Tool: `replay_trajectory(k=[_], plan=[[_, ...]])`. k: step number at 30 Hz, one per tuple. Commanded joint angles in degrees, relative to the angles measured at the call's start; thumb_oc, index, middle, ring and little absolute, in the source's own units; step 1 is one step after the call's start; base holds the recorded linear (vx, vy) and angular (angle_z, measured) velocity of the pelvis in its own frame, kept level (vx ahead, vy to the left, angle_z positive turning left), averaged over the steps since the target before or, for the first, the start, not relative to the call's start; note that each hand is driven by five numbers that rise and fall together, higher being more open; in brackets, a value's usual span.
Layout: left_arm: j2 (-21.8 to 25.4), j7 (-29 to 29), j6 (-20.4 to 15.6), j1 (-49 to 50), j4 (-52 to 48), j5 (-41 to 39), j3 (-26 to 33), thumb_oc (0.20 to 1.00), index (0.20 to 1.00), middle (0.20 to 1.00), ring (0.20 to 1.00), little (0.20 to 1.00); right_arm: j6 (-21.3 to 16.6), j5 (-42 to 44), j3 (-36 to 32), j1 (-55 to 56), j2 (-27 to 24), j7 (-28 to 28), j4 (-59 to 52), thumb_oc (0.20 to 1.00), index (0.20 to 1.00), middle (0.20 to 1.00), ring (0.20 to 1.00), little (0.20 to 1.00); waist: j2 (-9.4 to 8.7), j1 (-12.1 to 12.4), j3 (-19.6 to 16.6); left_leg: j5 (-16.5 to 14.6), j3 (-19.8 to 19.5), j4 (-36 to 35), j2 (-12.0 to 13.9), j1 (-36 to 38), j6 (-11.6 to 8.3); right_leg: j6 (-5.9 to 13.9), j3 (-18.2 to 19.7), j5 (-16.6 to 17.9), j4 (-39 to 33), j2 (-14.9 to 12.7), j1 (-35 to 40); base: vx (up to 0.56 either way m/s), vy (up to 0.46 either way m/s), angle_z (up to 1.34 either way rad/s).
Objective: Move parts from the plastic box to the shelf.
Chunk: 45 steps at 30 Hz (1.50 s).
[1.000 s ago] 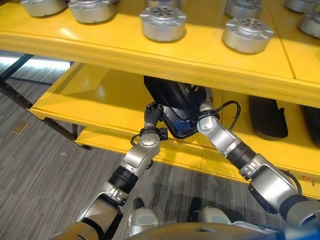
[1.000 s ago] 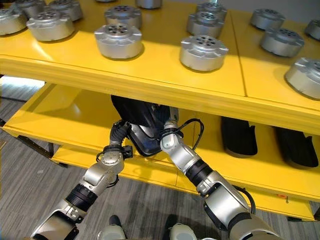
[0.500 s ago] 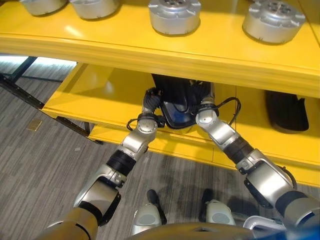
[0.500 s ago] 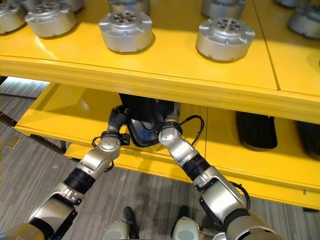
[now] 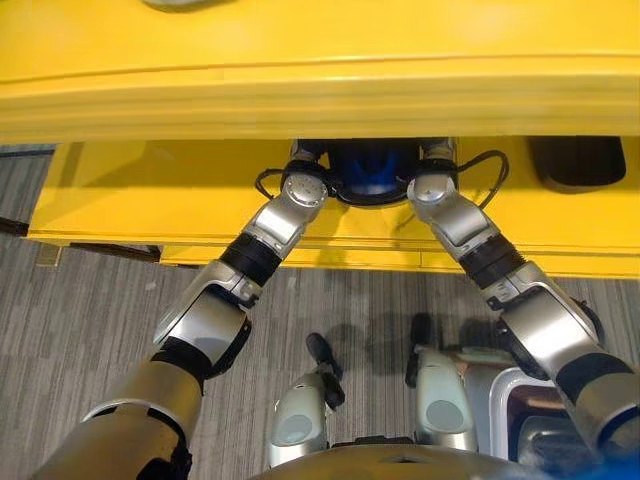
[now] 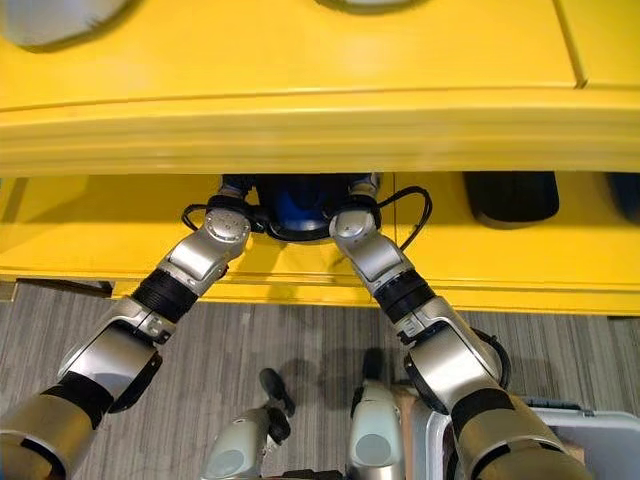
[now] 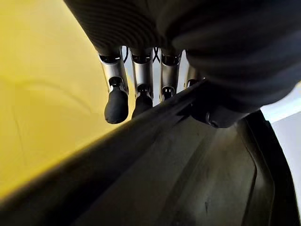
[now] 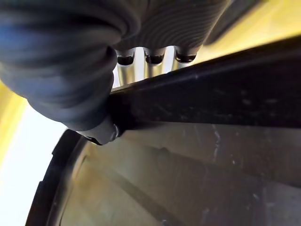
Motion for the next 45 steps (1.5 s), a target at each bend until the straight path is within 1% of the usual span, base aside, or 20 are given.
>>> replay_trajectory(k=[1,5,12,13,14,15,16,17,18,19,21,22,25,28,30,32,33,37,40,45], plan=[[0.78,1.78,-7.85,-12.22,0.02,2.08,-0.16,0.200,0.200,0.200,0.200,0.200,-1.54,-2.68,3.84,-6.52,2.06,3.14,0.34,0.200,0.200,0.200,0.200,0.200,-0.43,-0.84,-1.10,-2.38,-4.24,4.09,2.38,-3.81,-4.57,3.78,2.86,-3.02,2.52,-1.48,-2.06,-0.03,-0.023,-0.25],[0.34,2.38,-7.77,-13.72,1.75,-0.48,-0.24,0.200,0.200,0.200,0.200,0.200,-1.54,-1.88,3.97,-10.01,1.46,3.55,2.69,0.200,0.200,0.200,0.200,0.200,-0.72,-1.06,0.06,-2.32,-3.51,4.62,2.65,-5.42,-4.77,3.63,3.37,-2.71,2.75,-0.79,-4.37,-0.02,-0.042,-0.19],[-0.64,3.04,-8.12,-13.18,3.02,0.86,-0.14,0.200,0.200,0.200,0.200,0.200,-1.76,0.47,5.15,-12.00,2.75,2.10,4.94,0.200,0.200,0.200,0.200,0.200,-1.14,-0.69,0.75,-2.28,-3.45,5.07,3.07,-6.43,-4.93,3.22,3.72,-2.72,2.81,-0.02,-5.46,-0.01,-0.043,-0.06],[-0.58,2.09,-7.58,-12.98,3.03,1.08,-0.96,0.476,0.476,0.476,0.476,0.476,-2.93,2.26,4.71,-12.03,3.20,2.57,5.79,0.200,0.200,0.200,0.200,0.200,-1.26,-0.46,0.94,-2.20,-3.41,5.30,3.55,-6.71,-5.06,3.19,3.45,-2.70,3.14,-0.09,-5.76,-0.02,-0.054,-0.03],[-0.59,2.12,-7.49,-12.84,2.94,0.90,-0.98,0.658,0.658,0.658,0.658,0.658,-3.51,2.32,4.64,-11.95,3.25,3.34,5.95,0.200,0.200,0.200,0.200,0.200,-1.27,-0.40,0.97,-2.18,-3.43,5.29,3.60,-6.74,-5.07,3.21,3.39,-2.71,3.19,-0.10,-5.81,-0.02,-0.053,-0.02],[-0.61,2.09,-7.43,-12.73,2.86,0.81,-0.96,0.799,0.799,0.799,0.799,0.799,-3.69,2.14,4.60,-11.89,3.28,3.89,6.05,0.200,0.200,0.200,0.200,0.200,-1.28,-0.37,0.97,-2.17,-3.45,5.28,3.61,-6.76,-5.08,3.22,3.36,-2.71,3.21,-0.10,-5.85,0.00,0.000,0.00],[-0.90,2.13,-6.85,-12.18,2.60,0.66,-0.71,1.000,1.000,1.000,1.000,1.000,-3.59,-0.45,5.12,-11.81,3.82,4.88,6.10,0.200,0.200,0.200,0.200,0.200,-1.34,-0.27,1.04,-2.15,-3.43,5.33,3.74,-6.82,-5.10,3.19,3.33,-2.67,3.22,-0.05,-5.99,0.00,0.000,0.00],[-0.94,1.98,-6.59,-12.04,2.45,0.27,-0.75,1.000,1.000,1.000,1.000,1.000,-3.42,-0.51,5.32,-11.87,3.93,4.98,6.02,0.200,0.200,0.200,0.200,0.200,-1.34,-0.24,1.06,-2.16,-3.43,5.40,3.81,-6.83,-5.11,3.19,3.31,-2.67,3.29,-0.08,-6.04,0.00,0.000,0.00],[-0.95,1.89,-6.42,-11.97,2.36,0.05,-0.78,1.000,1.000,1.000,1.000,1.000,-3.38,-0.47,5.43,-11.92,3.97,5.08,6.00,0.307,0.307,0.307,0.307,0.307,-1.35,-0.22,1.07,-2.18,-3.42,5.46,3.86,-6.84,-5.12,3.19,3.30,-2.68,3.34,-0.10,-6.07,0.00,0.000,0.00],[-0.93,2.55,-6.25,-11.43,2.02,-0.14,-0.61,1.000,1.000,1.000,1.000,1.000,-3.88,-1.88,5.82,-12.18,4.09,5.79,6.05,1.000,1.000,1.000,1.000,1.000,-1.31,0.08,1.10,-2.14,-3.51,5.65,4.00,-7.04,-5.14,3.13,3.17,-2.73,3.56,-0.24,-6.14,0.00,0.000,0.00],[-0.92,2.70,-6.20,-11.38,1.97,-0.22,-0.61,1.000,1.000,1.000,1.000,1.000,-4.03,-2.47,5.92,-12.20,4.10,6.12,6.03,1.000,1.000,1.000,1.000,1.000,-1.31,0.11,1.10,-2.14,-3.52,5.68,4.02,-7.09,-5.13,3.14,3.14,-2.75,3.62,-0.26,-6.19,0.00,0.000,0.00],[-1.16,3.59,-6.14,-11.04,1.83,-1.35,-0.25,1.000,1.000,1.000,1.000,1.000,-3.88,-3.86,6.34,-12.22,4.15,8.39,4.80,1.000,1.000,1.000,1.000,1.000,-1.43,0.30,1.13,-2.29,-3.75,6.01,4.05,-7.32,-5.16,3.21,2.95,-2.95,4.08,-0.28,-6.36,-0.01,-0.038,0.02],[-1.69,5.02,-6.45,-10.15,2.04,-2.30,0.62,1.000,1.000,1.000,1.000,1.000,-3.47,-5.01,7.44,-12.29,4.23,8.04,4.63,1.000,1.000,1.000,1.000,1.000,-1.52,0.73,1.25,-2.43,-4.09,6.19,3.98,-7.49,-5.11,3.20,2.82,-3.18,4.48,-0.24,-6.55,-0.01,-0.033,0.03],[-1.62,4.32,-6.28,-9.83,2.28,0.95,0.56,1.000,1.000,1.000,1.000,1.000,-4.52,-4.70,7.50,-12.23,4.46,5.63,4.46,1.000,1.000,1.000,1.000,1.000,-1.66,0.95,1.31,-2.42,-4.22,6.32,4.12,-7.78,-5.16,3.29,2.60,-3.22,4.70,-0.33,-6.74,-0.02,-0.022,0.06],[-0.92,4.53,-5.78,-9.60,1.73,1.76,-0.11,1.000,1.000,1.000,1.000,1.000,-6.60,-4.57,6.65,-11.76,4.07,3.25,3.81,1.000,1.000,1.000,1.000,1.000,-1.72,1.13,1.31,-2.46,-4.33,6.31,4.14,-7.82,-5.17,3.43,2.34,-3.44,5.04,-0.32,-6.75,-0.02,-0.037,0.09],[-0.27,5.48,-6.99,-9.30,0.97,3.98,-0.11,1.000,1.000,1.000,1.000,1.000,-8.12,-6.23,6.05,-11.37,3.65,0.96,2.80,1.000,1.000,1.000,1.000,1.000,-1.76,1.18,1.32,-2.42,-4.51,6.18,4.02,-7.75,-5.11,3.44,2.39,-3.56,5.27,-0.14,-6.81,0.00,-0.015,0.05],[0.27,6.66,-8.18,-9.22,-0.09,4.94,0.11,1.000,1.000,1.000,1.000,1.000,-7.68,-7.13,5.19,-10.95,3.05,-0.96,1.15,1.000,1.000,1.000,1.000,1.000,-1.75,1.10,1.23,-2.47,-4.61,6.10,3.94,-7.60,-5.09,3.44,2.31,-3.77,5.42,-0.06,-6.68,0.01,0.005,0.04],[1.19,7.65,-9.43,-8.72,-3.51,5.25,1.85,1.000,1.000,1.000,1.000,1.000,-3.53,-5.11,2.95,-9.73,2.62,-0.65,-2.01,1.000,1.000,1.000,1.000,1.000,-1.62,0.97,0.83,-2.88,-4.54,5.79,3.63,-6.61,-4.92,3.32,2.24,-4.34,5.49,-0.05,-5.88,0.01,0.002,0.01],[2.13,7.42,-11.65,-9.12,-5.09,6.56,2.40,1.000,1.000,1.000,1.000,1.000,-2.76,-2.61,2.37,-9.74,3.17,-1.96,-1.29,1.000,1.000,1.000,1.000,1.000,-1.49,1.16,0.21,-2.93,-4.41,5.50,3.65,-5.79,-5.04,3.09,1.84,-4.65,5.32,-0.24,-4.98,0.03,0.018,0.00],[3.01,6.60,-13.49,-9.57,-7.65,4.05,3.35,1.000,1.000,1.000,1.000,1.000,-2.16,-4.21,1.42,-9.57,2.97,-5.04,0.86,1.000,1.000,1.000,1.000,1.000,-1.09,1.52,-0.95,-2.93,-4.50,5.22,3.67,-4.79,-5.15,2.89,1.17,-5.00,5.17,-0.51,-3.59,0.03,0.014,0.00]])
